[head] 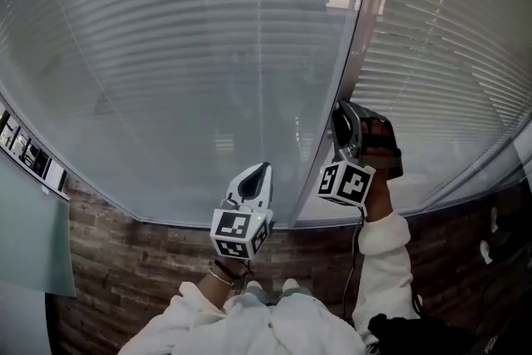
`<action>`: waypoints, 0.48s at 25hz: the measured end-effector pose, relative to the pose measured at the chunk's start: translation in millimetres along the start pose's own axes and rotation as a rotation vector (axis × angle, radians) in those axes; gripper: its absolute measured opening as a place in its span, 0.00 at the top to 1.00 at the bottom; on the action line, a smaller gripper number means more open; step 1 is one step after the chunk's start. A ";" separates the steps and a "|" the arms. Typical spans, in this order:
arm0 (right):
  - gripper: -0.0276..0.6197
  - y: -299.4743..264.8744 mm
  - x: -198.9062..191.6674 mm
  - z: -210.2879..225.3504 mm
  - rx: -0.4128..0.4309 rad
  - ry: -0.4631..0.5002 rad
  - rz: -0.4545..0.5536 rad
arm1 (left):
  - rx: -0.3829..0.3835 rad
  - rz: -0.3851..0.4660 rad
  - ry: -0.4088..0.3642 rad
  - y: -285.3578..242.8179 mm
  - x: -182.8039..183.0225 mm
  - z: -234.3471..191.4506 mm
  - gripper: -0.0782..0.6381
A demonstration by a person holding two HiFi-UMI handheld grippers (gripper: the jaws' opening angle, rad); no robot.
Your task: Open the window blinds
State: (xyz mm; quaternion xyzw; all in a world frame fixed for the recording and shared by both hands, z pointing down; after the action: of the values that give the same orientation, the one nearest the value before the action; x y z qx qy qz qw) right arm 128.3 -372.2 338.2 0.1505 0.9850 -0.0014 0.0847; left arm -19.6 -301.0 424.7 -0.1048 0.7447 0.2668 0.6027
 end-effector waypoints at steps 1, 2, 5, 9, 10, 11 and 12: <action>0.75 -0.5 -1.3 -1.1 -0.012 -0.007 -0.008 | -0.005 0.003 -0.004 -1.8 -0.7 2.0 0.90; 0.75 -0.1 -2.7 -2.1 -0.026 -0.038 -0.009 | -0.014 0.007 -0.014 -3.5 -1.1 4.6 0.90; 0.75 0.6 -5.3 -0.6 -0.063 -0.171 0.005 | -0.029 0.020 -0.044 -11.9 -0.9 7.6 0.90; 0.75 -4.3 -10.2 12.7 -0.075 -0.360 0.012 | -0.021 0.023 -0.030 -28.4 4.6 5.9 0.89; 0.75 -5.0 -11.6 17.0 -0.085 -0.429 0.012 | -0.021 0.022 -0.030 -31.5 7.3 5.9 0.90; 0.75 -5.2 -13.1 20.7 -0.101 -0.507 0.014 | -0.023 0.022 -0.032 -33.9 9.3 5.9 0.90; 0.75 -5.0 -14.7 23.4 -0.122 -0.595 0.019 | -0.027 0.023 -0.033 -35.7 10.3 5.7 0.90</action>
State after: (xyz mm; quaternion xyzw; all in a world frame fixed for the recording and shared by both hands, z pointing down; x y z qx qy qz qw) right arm 144.5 -382.0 317.4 0.1471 0.9137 0.0147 0.3786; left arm -0.4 -326.1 404.4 -0.0999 0.7319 0.2856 0.6105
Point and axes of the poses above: the fingertips, and each gripper's own axes: y backward along the fingers, z to its right, x out of its top, the point moved 3 cm from there along y, backward along the fingers, and after that the axes turned 15 degrees about z, right-handed, at the moved point
